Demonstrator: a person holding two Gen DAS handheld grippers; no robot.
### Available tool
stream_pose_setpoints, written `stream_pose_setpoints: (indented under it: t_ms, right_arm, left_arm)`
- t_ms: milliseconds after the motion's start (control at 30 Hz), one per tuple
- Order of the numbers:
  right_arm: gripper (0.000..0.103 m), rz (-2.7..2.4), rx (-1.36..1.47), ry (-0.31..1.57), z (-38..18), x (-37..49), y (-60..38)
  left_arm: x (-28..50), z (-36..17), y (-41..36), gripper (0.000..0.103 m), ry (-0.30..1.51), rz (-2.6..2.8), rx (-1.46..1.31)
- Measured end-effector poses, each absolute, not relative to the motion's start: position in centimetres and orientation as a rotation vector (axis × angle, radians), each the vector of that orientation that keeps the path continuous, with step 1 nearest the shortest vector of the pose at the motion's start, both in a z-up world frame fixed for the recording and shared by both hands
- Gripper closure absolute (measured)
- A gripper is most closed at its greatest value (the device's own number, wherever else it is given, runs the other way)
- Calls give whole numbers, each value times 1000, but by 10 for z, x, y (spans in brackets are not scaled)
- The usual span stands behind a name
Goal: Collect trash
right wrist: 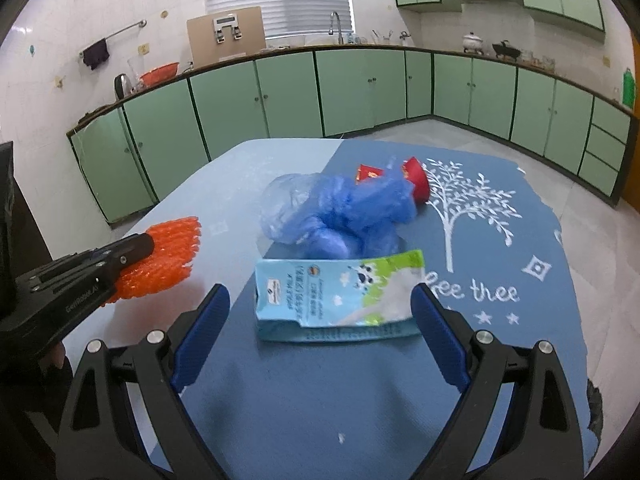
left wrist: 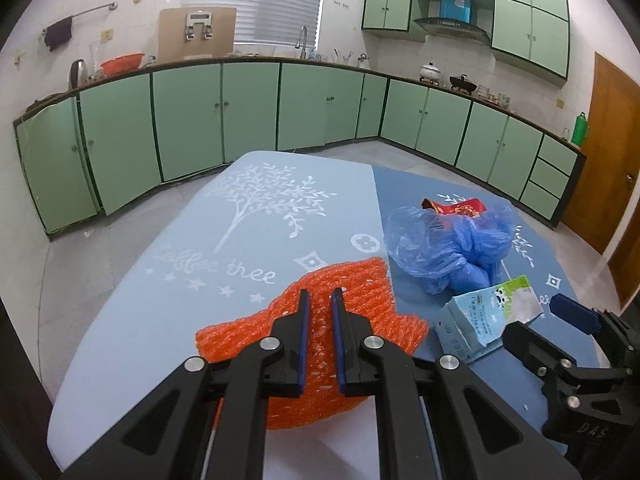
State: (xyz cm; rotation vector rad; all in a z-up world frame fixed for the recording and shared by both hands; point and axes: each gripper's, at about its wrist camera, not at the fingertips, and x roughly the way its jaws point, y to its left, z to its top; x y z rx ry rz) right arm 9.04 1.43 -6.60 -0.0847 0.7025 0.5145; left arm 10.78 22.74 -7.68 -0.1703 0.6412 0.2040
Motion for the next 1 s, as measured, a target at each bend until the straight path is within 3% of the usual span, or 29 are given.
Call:
stream_pose_setpoints:
  t_ms: [467, 1000]
  right_arm:
    - [14, 455, -185, 783, -88, 102, 27]
    - [14, 229, -164, 810, -86, 101, -70]
  left_arm:
    - [112, -83, 235, 93, 652, 198, -205]
    - [115, -82, 210, 92, 662, 146, -189]
